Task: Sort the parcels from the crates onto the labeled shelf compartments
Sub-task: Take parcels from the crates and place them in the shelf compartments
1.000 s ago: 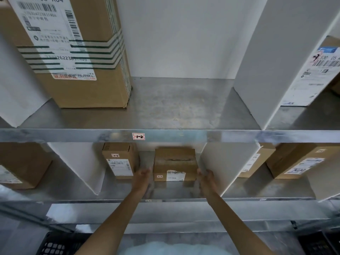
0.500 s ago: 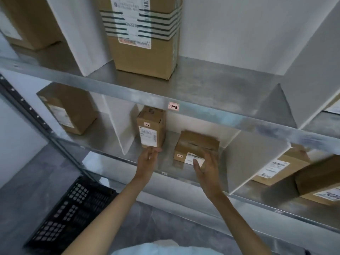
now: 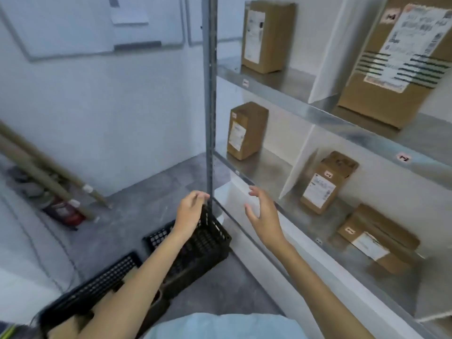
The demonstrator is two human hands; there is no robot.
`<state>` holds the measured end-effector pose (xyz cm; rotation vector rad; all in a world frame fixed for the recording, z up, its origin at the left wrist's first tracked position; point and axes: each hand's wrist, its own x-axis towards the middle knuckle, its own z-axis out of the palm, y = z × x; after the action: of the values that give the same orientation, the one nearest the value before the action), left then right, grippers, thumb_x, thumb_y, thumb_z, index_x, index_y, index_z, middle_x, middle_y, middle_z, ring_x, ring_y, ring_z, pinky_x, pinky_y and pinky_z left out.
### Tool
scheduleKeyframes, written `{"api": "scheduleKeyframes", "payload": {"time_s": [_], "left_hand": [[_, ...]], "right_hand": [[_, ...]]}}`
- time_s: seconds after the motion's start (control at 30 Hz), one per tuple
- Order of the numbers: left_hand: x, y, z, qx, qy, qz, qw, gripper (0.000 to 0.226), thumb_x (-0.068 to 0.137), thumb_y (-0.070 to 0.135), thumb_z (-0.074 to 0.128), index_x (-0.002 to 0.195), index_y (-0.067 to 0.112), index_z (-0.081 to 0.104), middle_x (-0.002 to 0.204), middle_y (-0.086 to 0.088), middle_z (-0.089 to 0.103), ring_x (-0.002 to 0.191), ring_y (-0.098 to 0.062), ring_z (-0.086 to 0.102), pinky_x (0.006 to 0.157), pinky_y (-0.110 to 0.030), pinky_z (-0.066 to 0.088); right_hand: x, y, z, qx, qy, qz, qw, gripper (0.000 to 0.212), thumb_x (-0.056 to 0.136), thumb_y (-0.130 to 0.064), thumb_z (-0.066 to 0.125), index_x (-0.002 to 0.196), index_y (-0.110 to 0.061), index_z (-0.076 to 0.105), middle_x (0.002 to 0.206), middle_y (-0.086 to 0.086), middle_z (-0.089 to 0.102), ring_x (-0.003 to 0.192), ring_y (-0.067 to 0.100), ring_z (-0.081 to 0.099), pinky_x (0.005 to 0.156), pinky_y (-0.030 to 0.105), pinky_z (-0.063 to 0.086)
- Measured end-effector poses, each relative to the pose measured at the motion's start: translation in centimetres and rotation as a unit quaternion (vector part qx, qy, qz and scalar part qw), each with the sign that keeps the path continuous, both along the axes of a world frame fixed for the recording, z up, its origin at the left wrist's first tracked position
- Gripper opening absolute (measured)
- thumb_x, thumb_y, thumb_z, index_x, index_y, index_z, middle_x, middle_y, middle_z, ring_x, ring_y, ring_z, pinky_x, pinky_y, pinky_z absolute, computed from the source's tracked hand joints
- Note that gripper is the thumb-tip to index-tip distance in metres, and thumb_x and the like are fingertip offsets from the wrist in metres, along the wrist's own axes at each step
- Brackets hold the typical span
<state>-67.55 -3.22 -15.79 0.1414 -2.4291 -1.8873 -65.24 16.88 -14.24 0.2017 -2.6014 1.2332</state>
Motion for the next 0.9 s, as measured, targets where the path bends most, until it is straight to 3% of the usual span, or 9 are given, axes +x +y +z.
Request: {"api": "scheduleKeyframes", "payload": {"time_s": [0.07,0.17,0.23,0.3,0.4,0.5,0.67,0.77,0.9], "left_hand": [[2.3,-5.8,0.1,-0.005,0.003,0.051,0.999,0.026,0.099,0.02,0.043,0.083,0.028,0.062,0.095,0.004,0.066,0.097,-0.013,0.059,0.088,-0.03,0.043],[6.3,-13.8,-0.1,-0.019,0.004,0.138,0.99,0.027,0.099,0.018,0.043,0.08,0.028,0.06,0.095,0.0,0.064,0.092,-0.014,0.058,0.081,-0.028,0.043],[9.5,-18.6,-0.6,-0.029,-0.008,0.199,0.98,0.026,0.099,0.018,0.043,0.08,0.026,0.06,0.089,-0.002,0.062,0.079,-0.011,0.056,0.07,-0.023,0.04],[12.9,-22.7,-1.6,-0.023,-0.022,0.248,0.968,0.025,0.098,0.017,0.044,0.081,0.022,0.061,0.084,0.002,0.061,0.079,-0.011,0.055,0.069,-0.021,0.039],[18.3,-27.3,-3.5,-0.019,-0.063,0.302,0.951,0.022,0.098,0.016,0.044,0.09,0.013,0.064,0.092,0.004,0.062,0.091,-0.011,0.055,0.082,-0.022,0.036],[22.6,-30.6,-5.9,-0.012,-0.093,0.354,0.93,0.021,0.097,0.012,0.045,0.09,0.009,0.064,0.095,-0.002,0.064,0.091,-0.013,0.056,0.08,-0.023,0.038],[26.5,-34.2,-9.1,0.025,-0.126,0.415,0.901,0.023,0.095,0.006,0.047,0.078,0.013,0.062,0.078,-0.002,0.062,0.071,-0.013,0.055,0.065,-0.024,0.043],[26.5,-35.3,-10.4,0.014,-0.145,0.427,0.892,0.019,0.094,0.007,0.048,0.082,0.013,0.062,0.076,0.002,0.06,0.069,-0.011,0.054,0.056,-0.012,0.04],[24.6,-36.4,-12.5,-0.001,-0.179,0.404,0.897,0.019,0.096,0.013,0.047,0.085,0.018,0.062,0.082,0.003,0.061,0.078,-0.01,0.055,0.068,-0.023,0.039]], "right_hand": [[0.7,-5.5,0.2,-0.002,-0.011,0.049,0.999,0.045,0.092,-0.017,0.057,0.135,-0.011,0.044,0.123,0.003,0.054,0.117,0.013,0.048,0.095,0.011,0.028],[2.7,-12.9,-0.4,-0.007,-0.036,0.116,0.993,0.046,0.094,-0.022,0.056,0.138,-0.017,0.042,0.124,-0.002,0.053,0.116,0.006,0.047,0.098,0.015,0.033],[4.3,-17.3,-1.3,0.006,-0.047,0.157,0.987,0.046,0.095,-0.025,0.053,0.139,-0.021,0.04,0.121,-0.008,0.053,0.112,0.002,0.045,0.091,0.007,0.03],[6.0,-21.1,-2.4,0.01,-0.063,0.198,0.978,0.045,0.096,-0.024,0.052,0.139,-0.022,0.04,0.117,-0.008,0.054,0.108,0.002,0.045,0.086,0.002,0.029],[8.7,-25.8,-4.5,0.013,-0.106,0.245,0.964,0.04,0.096,-0.022,0.051,0.136,-0.022,0.043,0.114,-0.007,0.056,0.11,0.007,0.048,0.092,0.013,0.034],[10.9,-29.4,-6.6,0.035,-0.131,0.283,0.949,0.035,0.096,-0.019,0.052,0.131,-0.02,0.049,0.112,-0.006,0.058,0.111,0.011,0.051,0.097,0.024,0.04],[12.6,-33.4,-9.1,0.063,-0.159,0.32,0.932,0.031,0.095,-0.014,0.053,0.125,-0.015,0.056,0.114,-0.004,0.059,0.107,0.006,0.052,0.093,0.014,0.035],[11.6,-34.9,-10.4,0.072,-0.18,0.323,0.926,0.029,0.093,-0.01,0.055,0.122,-0.012,0.058,0.113,-0.002,0.061,0.103,0.006,0.054,0.09,0.012,0.037],[8.6,-36.4,-12.5,0.093,-0.218,0.315,0.919,0.03,0.095,-0.017,0.053,0.124,-0.016,0.056,0.113,-0.001,0.061,0.106,0.009,0.055,0.092,0.021,0.044]]}}
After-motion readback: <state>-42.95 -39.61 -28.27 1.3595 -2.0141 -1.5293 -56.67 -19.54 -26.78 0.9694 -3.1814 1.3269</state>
